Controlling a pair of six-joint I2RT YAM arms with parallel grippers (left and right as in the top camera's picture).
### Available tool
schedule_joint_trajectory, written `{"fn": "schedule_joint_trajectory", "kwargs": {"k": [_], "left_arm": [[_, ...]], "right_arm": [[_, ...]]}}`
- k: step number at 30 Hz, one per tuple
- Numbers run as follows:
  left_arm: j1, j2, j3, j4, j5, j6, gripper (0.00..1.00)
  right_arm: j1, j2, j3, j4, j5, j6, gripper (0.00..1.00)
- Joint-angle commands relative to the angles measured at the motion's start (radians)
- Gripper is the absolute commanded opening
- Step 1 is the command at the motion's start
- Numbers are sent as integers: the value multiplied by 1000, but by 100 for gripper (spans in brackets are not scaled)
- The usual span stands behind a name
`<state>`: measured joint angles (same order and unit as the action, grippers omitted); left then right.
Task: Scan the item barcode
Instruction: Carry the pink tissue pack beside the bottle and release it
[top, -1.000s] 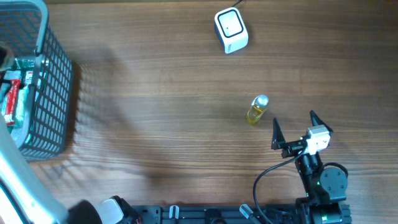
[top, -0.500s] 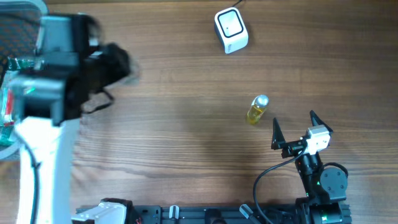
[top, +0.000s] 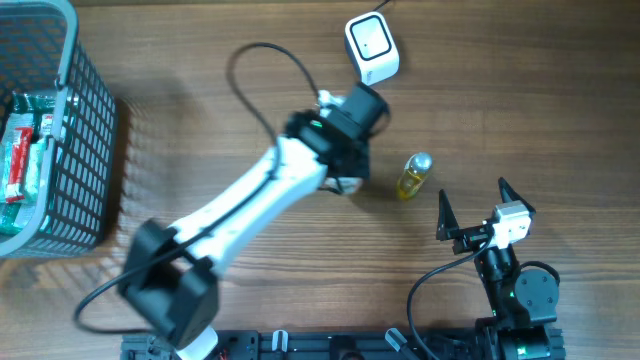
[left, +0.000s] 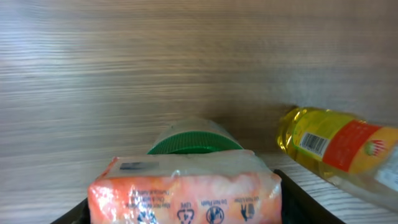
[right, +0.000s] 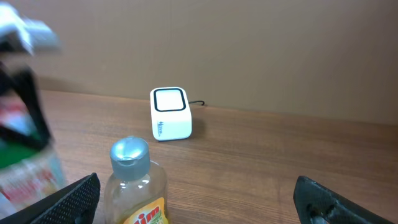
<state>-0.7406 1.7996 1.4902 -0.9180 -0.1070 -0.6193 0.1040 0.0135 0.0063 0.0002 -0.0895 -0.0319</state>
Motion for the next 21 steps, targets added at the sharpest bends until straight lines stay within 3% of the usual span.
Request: {"fn": "schedule_joint_trajectory", "kwargs": {"k": [1,8,12,17,21], "left_arm": [[-79,74,-5,59,-103,-26,55],[-138,129,-6,114,-150,-93,60],[-139,146,-6,114,-140,-93,75],[-139,154,-5,114,-122,-91,84],[-138,83,-5,108,-121,-92,71]], "right_arm": [[3,-6,-1,6,-14,-14,100],[3,-6,-1,5,-14,-14,99],[3,-6,-1,6,-14,-14,100],[3,-6,-1,6,-14,-14,100],[3,-6,-1,6,-14,-14,100]]}}
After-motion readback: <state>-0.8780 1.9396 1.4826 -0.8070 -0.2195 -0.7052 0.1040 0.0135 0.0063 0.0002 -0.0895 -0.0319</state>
